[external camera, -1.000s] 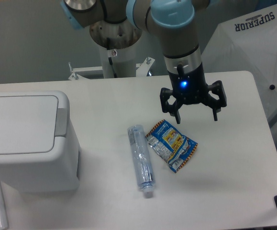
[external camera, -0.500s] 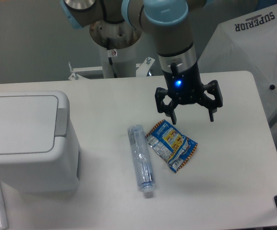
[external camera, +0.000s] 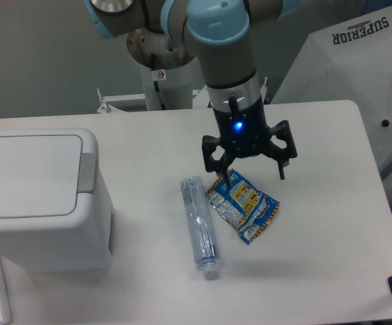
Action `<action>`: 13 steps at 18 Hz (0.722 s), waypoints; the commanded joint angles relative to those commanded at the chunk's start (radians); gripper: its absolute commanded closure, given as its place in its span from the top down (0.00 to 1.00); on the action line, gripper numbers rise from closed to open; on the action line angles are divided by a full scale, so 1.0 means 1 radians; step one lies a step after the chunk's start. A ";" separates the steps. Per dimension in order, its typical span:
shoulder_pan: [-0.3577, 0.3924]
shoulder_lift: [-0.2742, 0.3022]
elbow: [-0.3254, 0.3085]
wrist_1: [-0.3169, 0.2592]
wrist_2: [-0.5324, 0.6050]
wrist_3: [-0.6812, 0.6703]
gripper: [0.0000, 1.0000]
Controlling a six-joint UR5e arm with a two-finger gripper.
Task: Open the trash can
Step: 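Move the open gripper across the table toward the white trash can lid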
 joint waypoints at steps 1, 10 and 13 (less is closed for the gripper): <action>-0.009 0.000 0.011 0.003 -0.005 -0.020 1.00; -0.061 0.044 0.023 0.003 -0.213 -0.293 1.00; -0.080 0.057 0.014 -0.006 -0.245 -0.315 1.00</action>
